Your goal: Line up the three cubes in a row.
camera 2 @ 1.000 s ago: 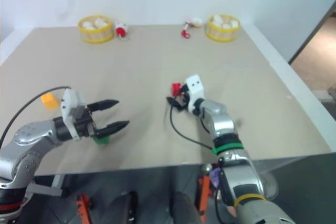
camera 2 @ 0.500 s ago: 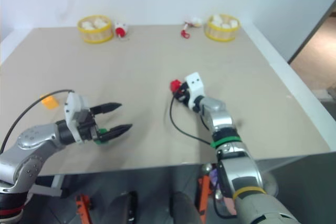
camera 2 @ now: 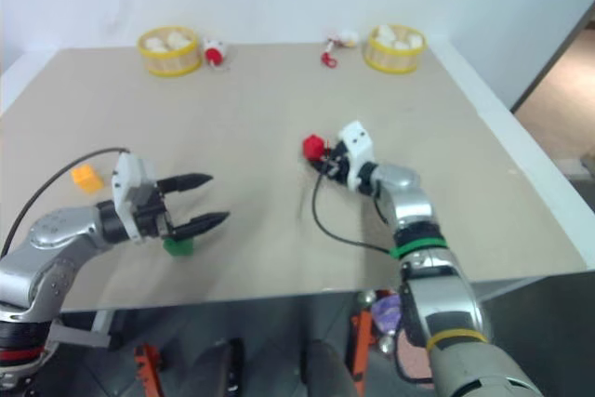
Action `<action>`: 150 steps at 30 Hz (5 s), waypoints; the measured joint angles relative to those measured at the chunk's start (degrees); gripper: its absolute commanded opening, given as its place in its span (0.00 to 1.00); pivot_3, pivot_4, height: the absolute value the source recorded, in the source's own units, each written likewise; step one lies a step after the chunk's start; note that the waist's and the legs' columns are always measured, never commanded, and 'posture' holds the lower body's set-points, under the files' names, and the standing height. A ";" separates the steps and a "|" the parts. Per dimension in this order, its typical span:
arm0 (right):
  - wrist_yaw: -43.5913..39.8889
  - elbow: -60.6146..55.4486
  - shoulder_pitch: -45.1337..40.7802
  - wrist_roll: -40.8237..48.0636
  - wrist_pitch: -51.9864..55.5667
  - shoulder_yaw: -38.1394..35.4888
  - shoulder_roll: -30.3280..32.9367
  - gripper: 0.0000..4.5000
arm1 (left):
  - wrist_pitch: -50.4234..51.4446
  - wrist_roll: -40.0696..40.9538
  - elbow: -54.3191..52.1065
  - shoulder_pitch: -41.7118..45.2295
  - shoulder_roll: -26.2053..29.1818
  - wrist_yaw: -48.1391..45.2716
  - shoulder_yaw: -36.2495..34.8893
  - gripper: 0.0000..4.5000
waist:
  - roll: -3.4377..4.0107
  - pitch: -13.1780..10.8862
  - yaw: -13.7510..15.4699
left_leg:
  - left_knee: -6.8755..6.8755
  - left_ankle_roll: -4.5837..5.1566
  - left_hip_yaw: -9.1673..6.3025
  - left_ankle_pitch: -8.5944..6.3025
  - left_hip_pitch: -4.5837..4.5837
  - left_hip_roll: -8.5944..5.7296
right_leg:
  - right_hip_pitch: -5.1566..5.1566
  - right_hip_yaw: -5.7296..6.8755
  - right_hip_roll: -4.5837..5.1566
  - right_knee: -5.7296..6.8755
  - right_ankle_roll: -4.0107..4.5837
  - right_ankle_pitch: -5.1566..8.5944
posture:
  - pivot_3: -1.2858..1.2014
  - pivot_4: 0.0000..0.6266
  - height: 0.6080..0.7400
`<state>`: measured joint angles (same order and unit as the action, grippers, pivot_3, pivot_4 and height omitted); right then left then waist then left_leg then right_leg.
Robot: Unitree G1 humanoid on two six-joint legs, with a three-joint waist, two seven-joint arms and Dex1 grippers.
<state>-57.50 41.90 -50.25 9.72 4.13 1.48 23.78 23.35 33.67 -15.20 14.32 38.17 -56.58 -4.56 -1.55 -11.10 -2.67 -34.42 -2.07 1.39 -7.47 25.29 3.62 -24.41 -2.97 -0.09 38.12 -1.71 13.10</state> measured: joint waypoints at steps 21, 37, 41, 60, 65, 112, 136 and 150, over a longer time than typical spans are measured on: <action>-29.39 -3.81 3.13 0.44 -5.17 11.42 3.96 0.26 | 2.23 7.70 1.47 2.44 3.50 -13.30 -2.60 1.00 | -0.04 0.01 -0.15 | -0.04 0.05 0.14 -0.05 -0.13 0.05 | 0.00 -0.11 -0.03 0.01 0.09 0.00 | 0.52 0.24 1.00; -29.68 4.22 1.21 -5.61 -15.05 12.13 3.86 0.26 | 4.08 9.58 -3.36 -4.84 4.38 -10.06 -6.78 1.00 | -0.04 0.01 0.00 | -0.09 0.05 0.15 -0.04 -0.15 0.04 | 0.05 -0.12 0.01 0.01 0.11 -0.01 | 0.52 0.24 1.00; -29.70 5.29 0.55 -5.82 -15.57 12.06 5.06 0.26 | 4.08 9.58 -3.36 -4.89 4.35 -9.59 -6.79 1.00 | -0.05 0.01 0.06 | -0.11 0.05 0.18 -0.04 -0.14 0.02 | 0.06 -0.14 0.04 0.01 0.11 -0.01 | 0.52 0.24 1.00; -27.33 11.39 -2.74 -8.43 -18.15 12.09 4.37 0.86 | 4.02 9.69 -4.11 -4.65 3.02 -7.57 -6.68 1.00 | -0.07 0.03 -0.02 | -0.11 0.05 0.17 -0.04 -0.21 0.03 | 0.09 -0.14 0.02 0.02 0.14 -0.04 | 0.52 0.24 1.00; -27.35 12.32 -3.70 -8.86 -18.19 11.95 4.18 1.00 | 4.02 10.31 -5.47 -5.61 3.01 -6.76 -6.72 1.00 | -0.07 0.03 -0.02 | -0.04 0.04 0.17 -0.06 -0.19 0.03 | 0.08 -0.14 0.02 0.01 0.09 0.03 | 0.52 0.24 1.00; -31.07 -30.05 2.27 15.86 18.55 5.28 12.34 1.00 | -16.21 -4.57 11.44 -19.93 3.54 -13.35 -11.01 1.00 | -0.11 0.06 0.08 | -0.02 0.09 0.74 -0.24 0.11 0.17 | -0.62 -0.27 0.23 0.07 0.32 0.04 | 0.52 0.24 1.00; -29.43 -37.99 5.67 19.36 22.79 4.64 14.97 1.00 | -20.16 -10.20 27.00 -4.51 3.69 -21.35 -1.27 0.81 | -0.15 0.09 0.08 | -0.06 0.12 0.77 -0.25 0.11 0.18 | -0.62 -0.31 0.16 0.10 0.20 -0.01 | 0.52 0.24 1.00; -28.84 -37.88 5.68 19.31 22.35 4.64 15.03 1.00 | -23.52 -11.28 32.04 -1.25 1.67 -21.16 -0.68 0.29 | -0.20 0.13 0.12 | -0.15 0.14 0.79 -0.25 0.11 0.17 | -0.57 -0.34 0.18 0.11 0.11 -0.06 | 0.52 0.24 1.00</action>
<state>-86.34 4.02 -44.57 29.03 26.48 6.11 38.81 -0.17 22.39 16.84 13.08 39.84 -77.74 -5.23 -1.75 -10.98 -2.55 -34.57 -1.94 2.18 -7.71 25.40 3.79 -24.97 -3.32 0.09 38.24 -1.60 13.04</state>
